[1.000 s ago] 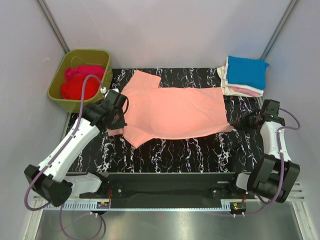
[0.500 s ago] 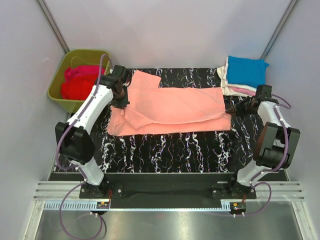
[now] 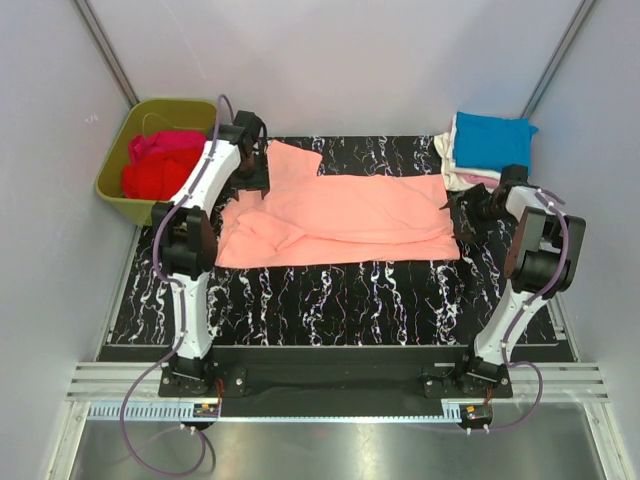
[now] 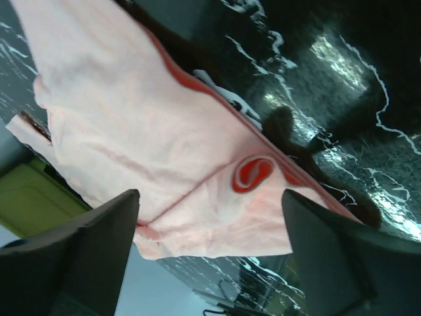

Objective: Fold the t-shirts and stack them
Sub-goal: Fold the tshirt

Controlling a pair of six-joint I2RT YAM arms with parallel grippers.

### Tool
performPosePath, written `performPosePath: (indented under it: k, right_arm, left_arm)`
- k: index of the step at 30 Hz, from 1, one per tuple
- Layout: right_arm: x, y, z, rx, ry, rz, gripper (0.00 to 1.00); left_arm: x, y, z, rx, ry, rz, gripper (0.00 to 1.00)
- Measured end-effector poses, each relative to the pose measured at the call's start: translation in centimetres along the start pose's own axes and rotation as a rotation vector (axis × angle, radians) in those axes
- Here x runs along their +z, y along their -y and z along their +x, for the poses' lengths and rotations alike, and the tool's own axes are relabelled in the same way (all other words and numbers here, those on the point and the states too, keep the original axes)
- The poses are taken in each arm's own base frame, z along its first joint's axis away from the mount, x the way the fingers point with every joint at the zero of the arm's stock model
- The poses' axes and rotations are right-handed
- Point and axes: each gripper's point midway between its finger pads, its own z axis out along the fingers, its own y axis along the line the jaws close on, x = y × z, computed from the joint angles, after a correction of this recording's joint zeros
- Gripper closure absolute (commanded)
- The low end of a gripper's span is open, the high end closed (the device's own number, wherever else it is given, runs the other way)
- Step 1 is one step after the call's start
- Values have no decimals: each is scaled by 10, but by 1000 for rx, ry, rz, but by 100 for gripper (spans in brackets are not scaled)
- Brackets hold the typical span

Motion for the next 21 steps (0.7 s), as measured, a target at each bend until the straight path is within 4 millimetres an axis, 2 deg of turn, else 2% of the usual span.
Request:
performPosePath:
  k: [3, 6, 9, 13, 17, 21]
  right_arm:
    - [-11, -13, -13, -55, 49, -1, 0]
    - [-30, -19, -19, -89, 103, -13, 0]
    - [-51, -15, -10, -104, 139, -31, 0]
    - [-66, 21, 27, -90, 141, -14, 5]
    - [-52, 59, 51, -57, 88, 50, 10]
    - [-36, 77, 56, -38, 46, 94, 16]
  left_arm:
    - [-14, -3, -10, -16, 37, 7, 16]
    - [-35, -8, -8, -33, 83, 20, 15]
    - [-57, -19, 22, -54, 97, 30, 16]
    - [-68, -34, 89, -105, 85, 60, 16]
    - [-52, -44, 138, -164, 56, 71, 15]
    - [-27, -50, 160, -216, 17, 69, 13]
